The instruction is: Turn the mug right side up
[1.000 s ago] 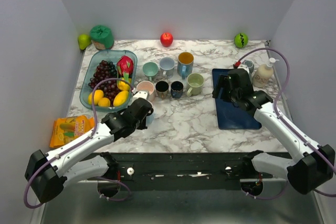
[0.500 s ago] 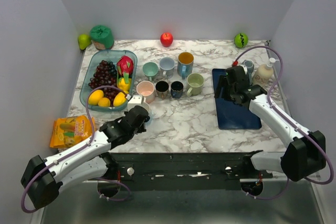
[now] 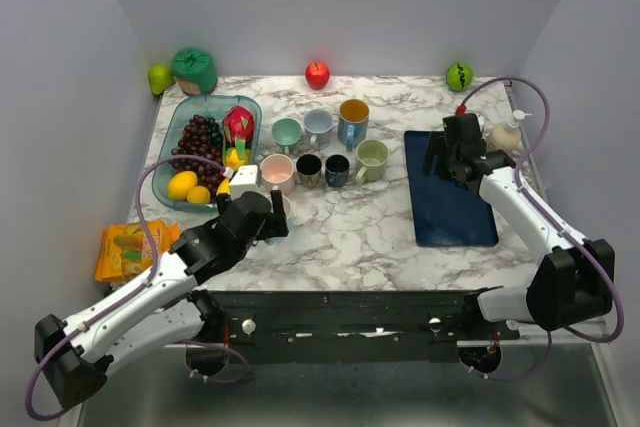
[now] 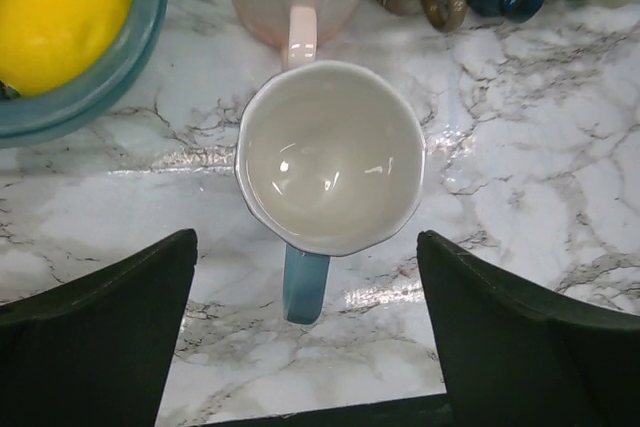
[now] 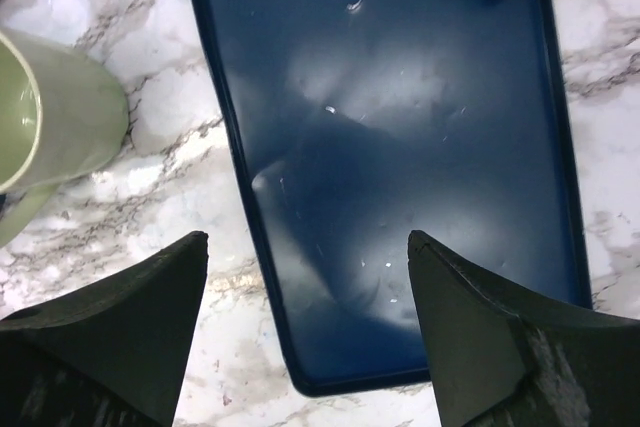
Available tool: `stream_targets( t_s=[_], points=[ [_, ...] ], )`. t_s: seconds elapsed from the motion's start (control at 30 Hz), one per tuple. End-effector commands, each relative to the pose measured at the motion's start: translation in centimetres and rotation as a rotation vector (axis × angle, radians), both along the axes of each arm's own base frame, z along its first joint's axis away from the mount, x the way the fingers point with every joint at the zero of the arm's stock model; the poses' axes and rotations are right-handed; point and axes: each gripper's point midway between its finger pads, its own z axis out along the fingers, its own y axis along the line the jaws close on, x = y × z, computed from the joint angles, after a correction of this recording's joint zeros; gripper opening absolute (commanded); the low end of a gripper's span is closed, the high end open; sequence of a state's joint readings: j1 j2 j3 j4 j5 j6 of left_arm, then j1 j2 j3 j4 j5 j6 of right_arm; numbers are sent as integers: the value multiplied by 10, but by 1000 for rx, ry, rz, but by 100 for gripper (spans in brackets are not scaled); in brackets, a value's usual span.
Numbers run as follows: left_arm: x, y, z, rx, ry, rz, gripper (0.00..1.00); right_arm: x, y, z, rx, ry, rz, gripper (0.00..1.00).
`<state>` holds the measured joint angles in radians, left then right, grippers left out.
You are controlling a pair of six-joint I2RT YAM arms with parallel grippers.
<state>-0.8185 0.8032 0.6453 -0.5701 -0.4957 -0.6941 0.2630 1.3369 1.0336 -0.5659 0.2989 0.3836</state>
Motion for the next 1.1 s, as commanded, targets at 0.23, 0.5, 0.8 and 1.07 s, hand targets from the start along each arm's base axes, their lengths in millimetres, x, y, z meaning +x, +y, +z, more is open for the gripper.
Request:
stream_targets(
  t_s=[0.23, 0.5, 0.8, 1.07],
  points=[
    [24, 3, 108, -28, -234, 17, 99, 47, -79, -2, -256, 32, -79, 86],
    [34, -30, 159, -107, -308, -107, 99, 95, -97, -14, -387, 34, 86, 84],
    [39, -61, 170, -165, -296, -212, 99, 131, -102, -37, -354, 68, 217, 84],
    [46, -67, 165, -171, -259, -226, 99, 140, -94, -61, -210, 115, 296, 83]
  ],
)
